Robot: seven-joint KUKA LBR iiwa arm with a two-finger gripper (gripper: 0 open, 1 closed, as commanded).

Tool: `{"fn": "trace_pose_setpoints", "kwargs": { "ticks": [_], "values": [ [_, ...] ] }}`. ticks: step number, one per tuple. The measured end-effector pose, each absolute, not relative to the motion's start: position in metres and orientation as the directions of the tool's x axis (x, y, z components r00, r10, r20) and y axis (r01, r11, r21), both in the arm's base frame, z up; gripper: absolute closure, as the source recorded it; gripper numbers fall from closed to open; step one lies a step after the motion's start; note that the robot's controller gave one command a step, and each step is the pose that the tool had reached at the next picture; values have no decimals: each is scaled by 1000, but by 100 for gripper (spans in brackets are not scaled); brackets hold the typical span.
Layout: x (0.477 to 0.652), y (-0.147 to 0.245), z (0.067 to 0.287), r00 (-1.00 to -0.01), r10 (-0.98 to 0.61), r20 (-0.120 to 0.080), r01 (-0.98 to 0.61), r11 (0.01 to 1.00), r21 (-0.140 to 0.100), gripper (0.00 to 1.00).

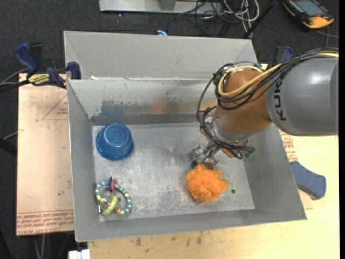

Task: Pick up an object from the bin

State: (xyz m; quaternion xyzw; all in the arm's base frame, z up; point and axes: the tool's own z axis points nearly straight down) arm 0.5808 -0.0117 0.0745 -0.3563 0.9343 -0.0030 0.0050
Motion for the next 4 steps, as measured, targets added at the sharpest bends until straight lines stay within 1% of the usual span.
{"fn": "trace_pose_setpoints", "kwargs": {
  "ticks": [1,2,3,4],
  "values": [
    [575,3,116,-728,-686,1,-686,728,2,100],
    [576,13,169,-721,-693,-4,-693,721,0,100],
    [513,5,165,-657,-754,-1,-754,657,2,0],
    [513,5,166,-657,-754,-1,-754,657,1,0]
  ]
}}
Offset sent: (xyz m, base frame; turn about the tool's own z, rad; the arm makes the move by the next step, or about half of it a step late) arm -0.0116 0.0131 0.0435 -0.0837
